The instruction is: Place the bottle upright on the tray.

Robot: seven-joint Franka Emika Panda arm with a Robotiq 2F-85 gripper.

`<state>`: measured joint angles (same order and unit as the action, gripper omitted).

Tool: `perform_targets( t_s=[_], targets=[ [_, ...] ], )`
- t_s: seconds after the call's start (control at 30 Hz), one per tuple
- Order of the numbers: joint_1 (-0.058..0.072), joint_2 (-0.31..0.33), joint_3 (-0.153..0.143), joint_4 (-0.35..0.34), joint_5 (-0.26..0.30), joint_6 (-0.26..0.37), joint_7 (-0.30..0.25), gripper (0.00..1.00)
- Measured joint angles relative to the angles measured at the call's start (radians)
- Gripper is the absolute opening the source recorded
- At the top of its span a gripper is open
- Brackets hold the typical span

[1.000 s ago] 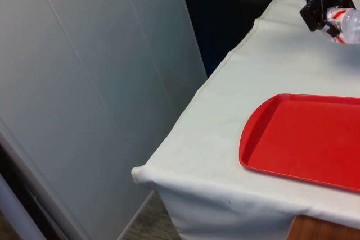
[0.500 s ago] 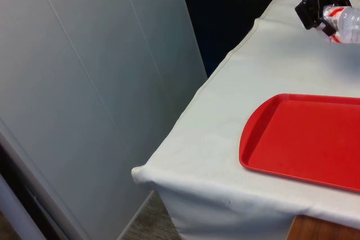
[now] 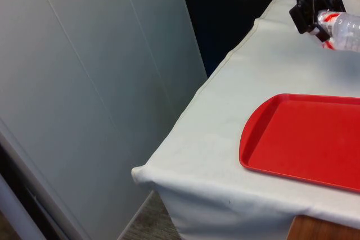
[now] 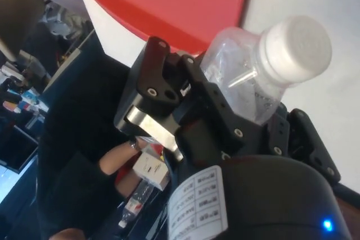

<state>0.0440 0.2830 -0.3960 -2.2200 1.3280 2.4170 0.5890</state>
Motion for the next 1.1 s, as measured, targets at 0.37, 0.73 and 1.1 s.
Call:
perform_targets(
  t_s=[0.37,0.73,1.1],
  targets=[
    [0.003,0.029,0.034,0.051,-0.019,0.06,0.014,0.0],
    [0.008,0.044,0.069,0.089,-0.074,0.121,0.056,0.0],
    [0.013,0.064,0.091,0.133,-0.144,0.17,0.107,0.0]
  ],
)
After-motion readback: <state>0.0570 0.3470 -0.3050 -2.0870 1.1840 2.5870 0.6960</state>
